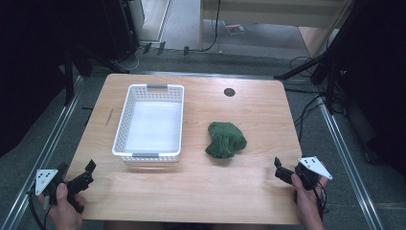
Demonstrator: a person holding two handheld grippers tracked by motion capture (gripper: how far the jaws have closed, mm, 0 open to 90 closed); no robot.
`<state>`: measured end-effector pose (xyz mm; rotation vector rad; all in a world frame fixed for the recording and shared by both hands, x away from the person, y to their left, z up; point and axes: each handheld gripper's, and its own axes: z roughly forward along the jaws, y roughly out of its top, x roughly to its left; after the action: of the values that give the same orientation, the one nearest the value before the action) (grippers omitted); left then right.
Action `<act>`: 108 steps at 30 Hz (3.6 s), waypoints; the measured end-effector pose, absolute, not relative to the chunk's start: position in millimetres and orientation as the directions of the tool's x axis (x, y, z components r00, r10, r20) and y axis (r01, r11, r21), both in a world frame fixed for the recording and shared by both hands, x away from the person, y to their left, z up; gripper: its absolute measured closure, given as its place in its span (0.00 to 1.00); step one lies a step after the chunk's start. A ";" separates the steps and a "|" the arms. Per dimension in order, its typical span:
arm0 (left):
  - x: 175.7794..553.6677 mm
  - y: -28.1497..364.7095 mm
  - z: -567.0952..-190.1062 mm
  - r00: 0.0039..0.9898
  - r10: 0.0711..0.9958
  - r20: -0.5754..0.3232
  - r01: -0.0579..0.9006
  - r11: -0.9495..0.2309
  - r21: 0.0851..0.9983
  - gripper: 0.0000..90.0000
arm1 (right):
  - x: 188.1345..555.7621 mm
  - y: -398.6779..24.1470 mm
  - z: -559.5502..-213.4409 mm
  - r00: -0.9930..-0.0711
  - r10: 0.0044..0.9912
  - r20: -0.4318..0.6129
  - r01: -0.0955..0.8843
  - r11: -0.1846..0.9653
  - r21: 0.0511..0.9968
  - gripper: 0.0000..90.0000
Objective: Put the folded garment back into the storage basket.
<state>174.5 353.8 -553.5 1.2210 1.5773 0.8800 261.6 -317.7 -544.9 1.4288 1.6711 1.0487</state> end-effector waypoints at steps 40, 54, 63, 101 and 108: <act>169.3 312.1 -480.3 0.048 0.978 -0.203 0.276 0.182 0.944 0.02 | 261.7 -316.6 -544.9 -0.151 0.989 -0.008 0.436 0.074 0.897 0.02; 194.5 256.8 -456.5 0.164 0.965 -0.203 0.308 0.145 0.940 0.02 | 261.6 -317.1 -544.9 -0.155 0.988 -0.005 0.434 0.072 0.898 0.02; 223.6 217.0 -453.8 0.241 0.948 -0.206 0.342 0.116 0.932 0.02 | 261.7 -317.1 -544.9 -0.156 0.988 -0.005 0.434 0.073 0.898 0.02; 283.1 110.0 -444.8 0.349 0.911 -0.221 0.431 0.054 0.901 0.02 | 261.4 -317.1 -545.0 -0.187 0.982 -0.007 0.422 0.087 0.902 0.01; 292.6 84.8 -449.2 0.367 0.902 -0.226 0.458 0.037 0.888 0.02 | 261.3 -317.2 -545.0 -0.189 0.982 -0.007 0.422 0.088 0.902 0.01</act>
<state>292.6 84.8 -449.2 1.5898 1.2496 0.5360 261.3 -317.2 -545.0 1.3970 1.6990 1.0639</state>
